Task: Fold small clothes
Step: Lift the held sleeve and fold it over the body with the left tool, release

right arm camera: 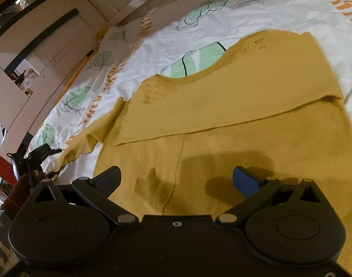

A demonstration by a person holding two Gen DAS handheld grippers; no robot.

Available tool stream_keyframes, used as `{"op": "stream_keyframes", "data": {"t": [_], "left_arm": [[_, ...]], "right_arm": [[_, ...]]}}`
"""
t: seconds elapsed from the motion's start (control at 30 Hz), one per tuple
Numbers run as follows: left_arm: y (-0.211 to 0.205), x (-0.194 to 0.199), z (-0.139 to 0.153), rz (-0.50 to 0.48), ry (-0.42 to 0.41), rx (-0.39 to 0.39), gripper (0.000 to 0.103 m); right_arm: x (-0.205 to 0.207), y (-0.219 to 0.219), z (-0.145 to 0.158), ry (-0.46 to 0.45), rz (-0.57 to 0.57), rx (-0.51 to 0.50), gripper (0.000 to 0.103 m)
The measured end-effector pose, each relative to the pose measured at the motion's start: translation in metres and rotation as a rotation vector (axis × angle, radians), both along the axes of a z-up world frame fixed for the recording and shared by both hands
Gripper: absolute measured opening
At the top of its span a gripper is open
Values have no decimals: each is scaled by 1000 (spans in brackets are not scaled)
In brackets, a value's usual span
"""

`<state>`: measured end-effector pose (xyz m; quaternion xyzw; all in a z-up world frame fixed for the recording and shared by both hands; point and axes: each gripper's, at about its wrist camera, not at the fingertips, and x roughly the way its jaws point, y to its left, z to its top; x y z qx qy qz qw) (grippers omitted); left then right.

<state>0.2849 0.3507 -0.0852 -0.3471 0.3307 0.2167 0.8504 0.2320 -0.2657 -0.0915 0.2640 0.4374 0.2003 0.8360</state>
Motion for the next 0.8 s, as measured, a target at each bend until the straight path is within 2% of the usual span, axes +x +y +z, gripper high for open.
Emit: {"op": "stream_keyframes", "data": {"t": [0.07,0.1,0.13,0.23,0.47,0.8], "left_arm": [[0,2,-1,2,30,1,16],[0,0,0,9,8,-11,5],[-1,-2,3,24,-11,-9,3],[-13,0,22,8,-45,59,3],[-70,7,90,-106,-182,189,3],[-183,11,158,-342,-307,184,3]], "right_arm": [[-1,1,0,0,5,-11,103],[0,2,0,-2,8,-21,103],[-1,2,2,-5,8,-32,103],[0,0,4,-14,1,-54,103],[4,-10,8,-6,-22,-57,103],[10,-30,24,-20,-58,-60,103]]}}
